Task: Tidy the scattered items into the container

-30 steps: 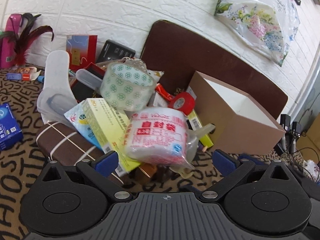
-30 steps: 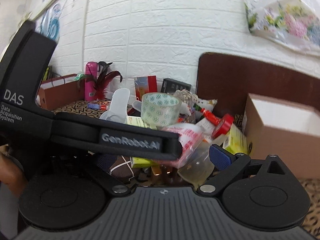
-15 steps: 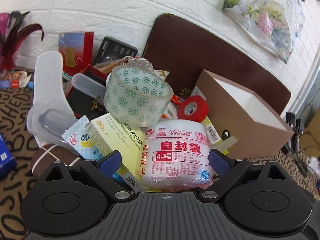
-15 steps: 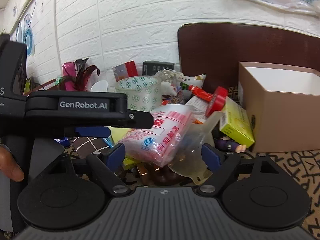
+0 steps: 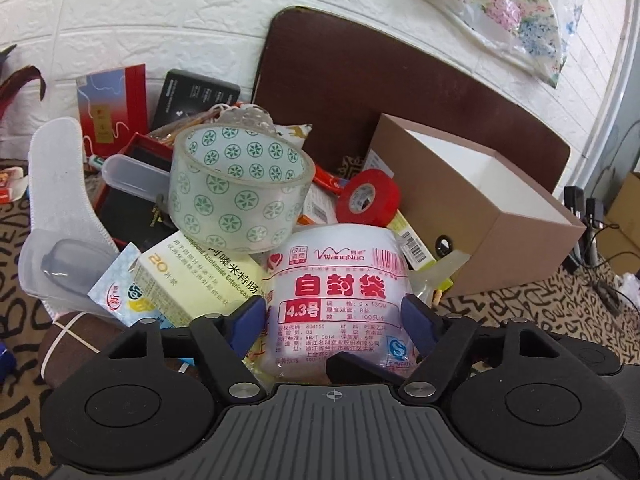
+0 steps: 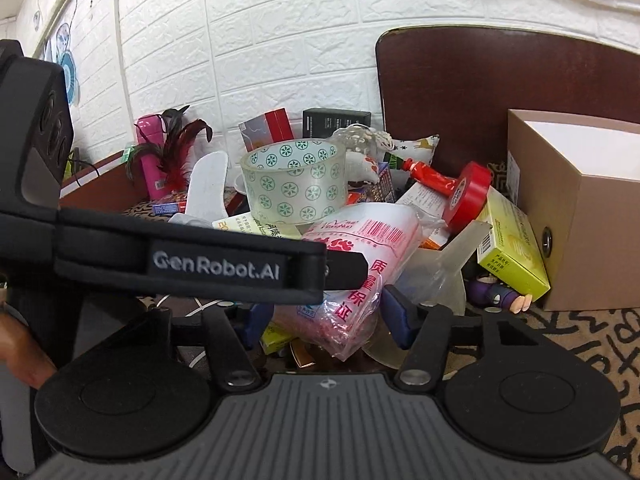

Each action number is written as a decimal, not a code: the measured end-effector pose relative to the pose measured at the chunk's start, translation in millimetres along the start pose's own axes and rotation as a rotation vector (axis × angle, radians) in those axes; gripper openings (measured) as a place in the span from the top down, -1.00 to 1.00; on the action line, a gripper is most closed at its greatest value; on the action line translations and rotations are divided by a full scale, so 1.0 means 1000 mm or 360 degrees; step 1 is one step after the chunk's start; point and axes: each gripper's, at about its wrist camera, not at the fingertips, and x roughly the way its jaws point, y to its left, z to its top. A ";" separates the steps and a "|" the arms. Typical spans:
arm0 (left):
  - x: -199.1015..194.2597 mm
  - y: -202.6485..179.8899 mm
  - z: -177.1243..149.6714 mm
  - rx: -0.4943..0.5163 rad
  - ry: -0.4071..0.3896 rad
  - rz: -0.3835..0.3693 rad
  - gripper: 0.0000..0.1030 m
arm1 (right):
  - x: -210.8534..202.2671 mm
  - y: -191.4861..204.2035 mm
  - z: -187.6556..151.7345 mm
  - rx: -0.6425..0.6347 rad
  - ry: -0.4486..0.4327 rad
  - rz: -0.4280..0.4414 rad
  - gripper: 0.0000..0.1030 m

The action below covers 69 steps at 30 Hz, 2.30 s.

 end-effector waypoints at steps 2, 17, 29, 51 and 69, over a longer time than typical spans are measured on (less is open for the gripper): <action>-0.005 -0.001 -0.002 -0.0024 0.0007 0.0002 -0.39 | -0.003 0.001 0.001 0.0005 0.0007 0.0014 -0.13; -0.073 -0.048 -0.076 -0.0132 0.0214 -0.0094 -0.44 | -0.089 0.022 -0.040 0.0016 0.0165 0.0159 0.03; -0.068 -0.037 -0.099 -0.0251 0.0387 -0.0110 -0.83 | -0.130 -0.003 -0.081 0.0272 0.0217 0.0054 -0.54; -0.030 -0.036 -0.085 -0.0172 0.0502 -0.0264 -0.56 | -0.096 -0.020 -0.085 0.0520 0.0250 0.0139 -0.52; -0.027 -0.033 -0.086 -0.0176 0.0503 -0.0275 -0.32 | -0.090 -0.037 -0.086 0.0741 0.0289 0.0198 -0.21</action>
